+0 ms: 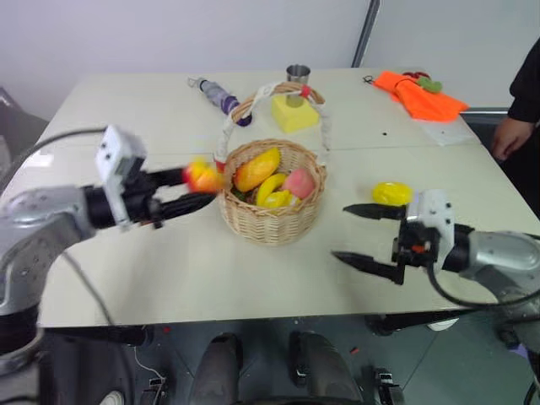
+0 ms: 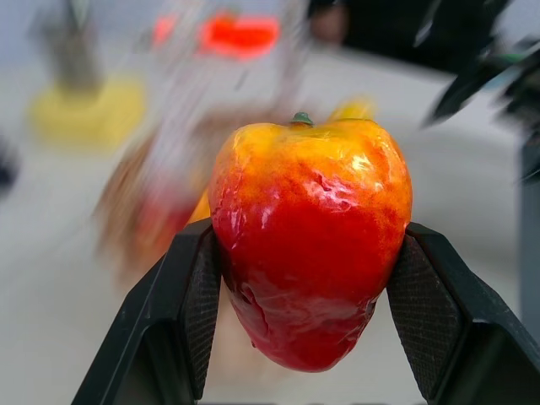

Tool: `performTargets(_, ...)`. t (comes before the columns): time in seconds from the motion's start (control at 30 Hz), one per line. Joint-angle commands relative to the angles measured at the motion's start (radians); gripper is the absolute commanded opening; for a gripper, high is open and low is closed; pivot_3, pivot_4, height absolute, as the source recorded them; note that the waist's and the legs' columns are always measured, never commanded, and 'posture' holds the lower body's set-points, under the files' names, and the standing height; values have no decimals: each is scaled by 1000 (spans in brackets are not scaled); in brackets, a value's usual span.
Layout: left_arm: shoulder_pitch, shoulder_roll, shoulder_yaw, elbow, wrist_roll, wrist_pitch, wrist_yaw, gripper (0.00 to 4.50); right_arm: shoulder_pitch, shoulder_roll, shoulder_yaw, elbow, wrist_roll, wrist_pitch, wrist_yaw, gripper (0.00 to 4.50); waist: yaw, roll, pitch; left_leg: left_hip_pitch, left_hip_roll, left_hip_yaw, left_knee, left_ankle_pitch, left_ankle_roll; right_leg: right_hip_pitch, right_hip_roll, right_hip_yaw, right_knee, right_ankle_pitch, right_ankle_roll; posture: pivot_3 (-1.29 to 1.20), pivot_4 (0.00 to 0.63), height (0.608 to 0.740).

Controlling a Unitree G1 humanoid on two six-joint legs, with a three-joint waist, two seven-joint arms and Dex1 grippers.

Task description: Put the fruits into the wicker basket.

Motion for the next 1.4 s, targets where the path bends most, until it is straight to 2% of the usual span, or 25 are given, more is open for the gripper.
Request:
performTargets(0.03, -88, -106, -168, 17, 143, -38, 151, 2888, -19, -1, -32, 21, -14, -30, 2, 4500, 1, 0, 0, 0, 0, -1, 0, 0, 0, 0, 0, 0, 0, 0, 0, 0, 150, 740)
performTargets(0.13, -112, -149, -270, 64, 267, -93, 187, 2888, -22, 13, -32, 21, -17, -29, -15, 4500, -5, 0, 0, 0, 0, -1, -1, 0, 0, -1, 1, 0, 0, 1, 2, 0, 150, 740)
performTargets(0.23, -123, -184, -285, 111, 302, -134, 184, 2888, -33, 27, -33, 41, -49, -32, -61, 4500, -18, 0, 0, 0, 0, -3, -2, 0, 0, -1, 3, 0, 1, 1, 3, 0, 150, 740)
performTargets(0.27, -127, -194, -278, 121, 303, -140, 184, 3431, -40, 29, -29, 55, -68, -32, -79, 4500, -20, 0, 0, 0, 0, -3, -2, 0, 0, -2, 3, 0, 1, 1, 3, 0, 150, 740)
performTargets(0.37, -121, -203, -253, 110, 276, -146, 147, 4455, -86, 44, -10, 139, -153, -48, -154, 4500, -22, 0, 0, 0, 0, -3, -2, 0, 0, -2, 3, 0, 2, 0, 1, 0, 150, 740)
performTargets(0.53, -28, -147, -178, 35, 158, -144, 1, 4455, -211, 62, 66, 391, -345, -107, -254, 4500, -25, 0, 0, 0, 0, -2, -2, 0, 0, -2, 2, 1, 2, 0, 0, 0, 150, 740)
performTargets(0.7, 51, -58, -142, 1, 98, -138, -111, 4455, -310, 52, 158, 641, -458, -212, -186, 4500, -21, 1, 0, 0, 0, -2, -2, 0, 0, -3, 3, 1, 2, 0, 0, 0, 150, 740)
performTargets(0.9, 92, -41, -98, -77, -15, -125, -150, 4455, -430, 46, 237, 914, -573, -328, -125, 4500, -21, 1, 0, -1, 0, -1, -1, 0, 0, -3, 2, 1, 2, 0, 0, 0, 150, 740)
performTargets(1.07, 107, -29, -104, -112, -48, -117, -141, 4455, -484, 56, 259, 1022, -626, -379, -102, 4500, -23, 1, 0, 0, 0, -2, -1, 0, 0, -2, 2, 1, 2, 0, 0, 0, 150, 740)
performTargets(1.17, 103, -24, -108, -110, -49, -118, -131, 4500, -494, 53, 260, 1042, -656, -410, -113, 3586, -24, 1, 0, 0, 0, -2, -1, 0, 0, -2, 2, 1, 2, 0, 1, 0, 150, 740)
performTargets(1.27, 99, -19, -111, -101, -43, -119, -126, 4500, -487, 51, 253, 1038, -681, -451, -132, 2242, -24, 1, 0, 0, 0, -2, -1, 0, 0, -2, 2, 1, 2, 0, 1, 0, 150, 740)
performTargets(1.4, 136, 16, -77, -61, -5, -143, -133, 4500, -433, 34, 191, 910, -644, -459, -132, 2242, -22, 2, 0, 0, 0, -2, -1, 0, 0, -2, 2, 1, 2, 0, 1, 0, 150, 740)
